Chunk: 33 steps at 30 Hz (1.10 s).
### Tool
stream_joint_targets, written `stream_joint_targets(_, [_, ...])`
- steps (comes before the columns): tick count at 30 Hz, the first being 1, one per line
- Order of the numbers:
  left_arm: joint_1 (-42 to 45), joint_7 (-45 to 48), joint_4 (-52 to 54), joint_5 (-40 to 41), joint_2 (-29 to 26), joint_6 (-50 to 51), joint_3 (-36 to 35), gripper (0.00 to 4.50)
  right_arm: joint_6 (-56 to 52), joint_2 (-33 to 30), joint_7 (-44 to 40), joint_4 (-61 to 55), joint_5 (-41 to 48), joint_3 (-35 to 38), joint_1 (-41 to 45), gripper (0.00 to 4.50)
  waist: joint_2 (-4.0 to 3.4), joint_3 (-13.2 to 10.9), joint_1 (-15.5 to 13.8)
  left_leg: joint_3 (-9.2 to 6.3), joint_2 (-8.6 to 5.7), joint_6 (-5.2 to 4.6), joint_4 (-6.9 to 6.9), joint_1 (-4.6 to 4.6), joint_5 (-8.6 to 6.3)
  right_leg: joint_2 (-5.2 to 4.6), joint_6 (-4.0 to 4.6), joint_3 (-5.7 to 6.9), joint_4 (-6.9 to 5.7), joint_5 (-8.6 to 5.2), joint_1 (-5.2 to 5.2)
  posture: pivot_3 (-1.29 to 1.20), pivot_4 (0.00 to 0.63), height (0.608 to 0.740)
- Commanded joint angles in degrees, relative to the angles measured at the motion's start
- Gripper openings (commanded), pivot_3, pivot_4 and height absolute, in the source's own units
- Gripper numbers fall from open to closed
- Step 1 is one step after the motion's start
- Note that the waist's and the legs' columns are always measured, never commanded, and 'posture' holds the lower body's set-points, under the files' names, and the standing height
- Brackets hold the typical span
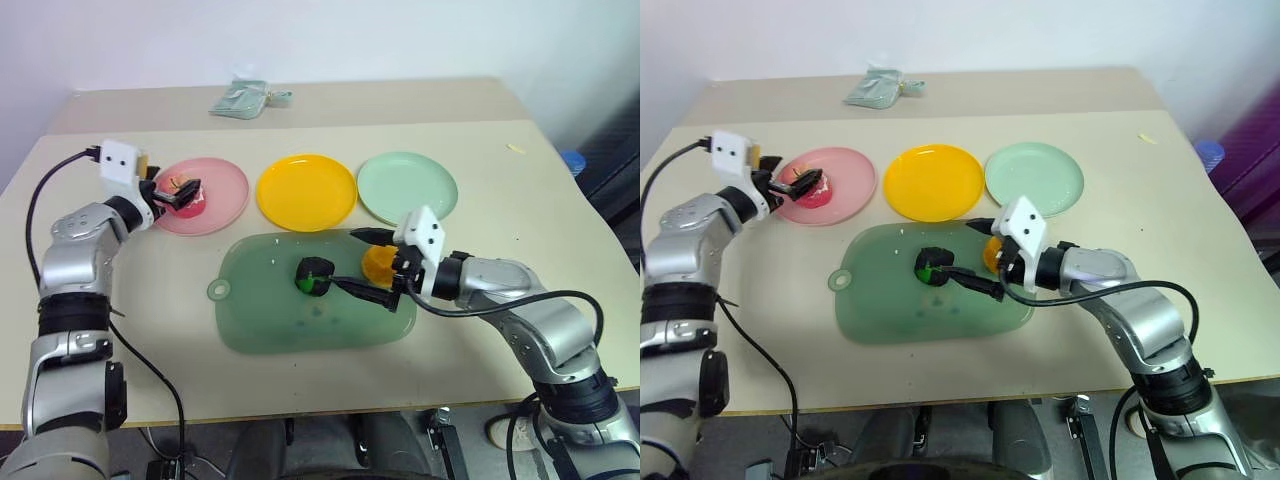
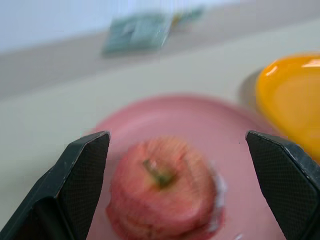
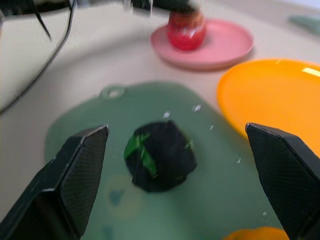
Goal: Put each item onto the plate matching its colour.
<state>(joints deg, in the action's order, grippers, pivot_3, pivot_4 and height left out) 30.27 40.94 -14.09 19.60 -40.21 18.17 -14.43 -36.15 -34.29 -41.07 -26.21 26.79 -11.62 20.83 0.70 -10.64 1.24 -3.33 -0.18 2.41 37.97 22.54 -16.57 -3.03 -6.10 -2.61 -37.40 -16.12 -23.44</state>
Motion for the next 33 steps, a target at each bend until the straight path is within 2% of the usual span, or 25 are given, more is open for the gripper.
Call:
stream_joint_targets(1, [-7.09,6.57,12.67,3.99,-2.64,0.83,-0.88,4.43,1.47,1.48,-0.43,0.65,-2.88,-2.97,1.60,4.50,0.00,0.00,-0.15,-0.01,-0.01,0.02,0.00,0.00,0.01,-0.02,0.00,0.00,-0.02,0.00,0.00,0.00,0.150,0.740])
stream_joint_targets(5, [-20.04,12.06,25.67,7.28,-4.09,3.54,1.37,4.43,0.11,5.11,1.62,5.75,-7.16,-6.99,4.56,4.50,-0.02,0.00,-0.23,0.06,-0.07,0.03,0.02,-0.06,0.02,-0.19,0.00,0.01,-0.07,0.00,0.04,0.00,0.150,0.740])
stream_joint_targets(9, [-27.90,12.77,32.01,8.84,-4.13,5.96,1.61,4.43,-1.49,8.20,2.79,10.05,-9.94,-9.44,6.61,4.50,0.02,0.01,-0.53,0.00,-0.08,0.04,0.04,-0.04,0.02,-0.21,0.00,0.07,-0.08,0.00,0.05,0.00,0.150,0.740])
stream_joint_targets(12, [-31.78,12.43,34.42,8.20,-4.11,6.35,1.61,4.50,-1.64,10.01,3.36,10.81,-10.59,-9.06,7.48,3.67,0.00,0.00,-0.46,0.02,-0.09,0.03,0.03,-0.06,0.02,-0.22,0.01,0.08,-0.07,0.00,0.06,0.00,0.150,0.740])
stream_joint_targets(16, [-34.19,11.95,36.55,8.83,-3.70,6.84,0.91,4.50,-4.74,11.11,4.53,8.77,-8.08,-3.50,10.72,1.76,-0.01,-0.01,-0.41,0.01,-0.09,0.03,0.03,-0.05,0.02,-0.21,0.01,0.09,-0.08,0.00,0.06,0.00,0.150,0.740])
stream_joint_targets(19, [-34.97,11.74,38.03,9.36,-3.26,6.89,1.68,4.50,-6.91,12.05,8.23,12.52,-7.30,2.95,15.28,1.76,-0.02,-0.01,-0.44,0.01,-0.10,0.03,0.03,-0.05,0.02,-0.22,0.00,0.09,-0.08,0.00,0.06,0.00,0.150,0.740])
stream_joint_targets(22, [-34.99,11.26,40.29,10.50,-2.14,7.43,3.31,4.50,-6.67,11.84,13.93,22.98,-9.91,8.59,20.26,1.76,-0.01,0.00,-0.48,0.02,-0.10,0.03,0.03,-0.06,0.02,-0.21,0.01,0.09,-0.08,0.00,0.06,0.00,0.150,0.740])
stream_joint_targets(27, [-34.95,10.39,42.53,10.43,0.03,7.66,6.50,4.50,3.79,10.50,18.82,43.22,-16.34,10.93,25.52,1.76,-0.01,0.00,-0.31,0.06,-0.17,0.03,0.01,-0.06,0.02,-0.29,0.00,0.09,-0.05,0.00,0.08,0.00,0.150,0.740])
stream_joint_targets(30, [-34.85,10.03,42.72,10.11,0.77,7.36,7.86,4.50,12.37,10.69,17.56,50.19,-17.42,11.85,27.59,2.62,-0.08,-0.05,0.08,0.17,-0.16,0.03,-0.04,-0.05,0.02,-0.23,0.00,0.03,-0.07,0.00,0.00,0.00,0.150,0.740])
stream_joint_targets(33, [-35.15,10.04,42.50,9.83,0.72,6.93,8.16,4.50,14.62,9.19,12.01,44.82,-15.84,11.61,25.47,4.03,-0.16,-0.09,0.89,0.21,-0.12,0.02,-0.09,-0.04,0.02,-0.16,0.01,-0.03,-0.08,0.00,-0.07,0.00,0.150,0.740])
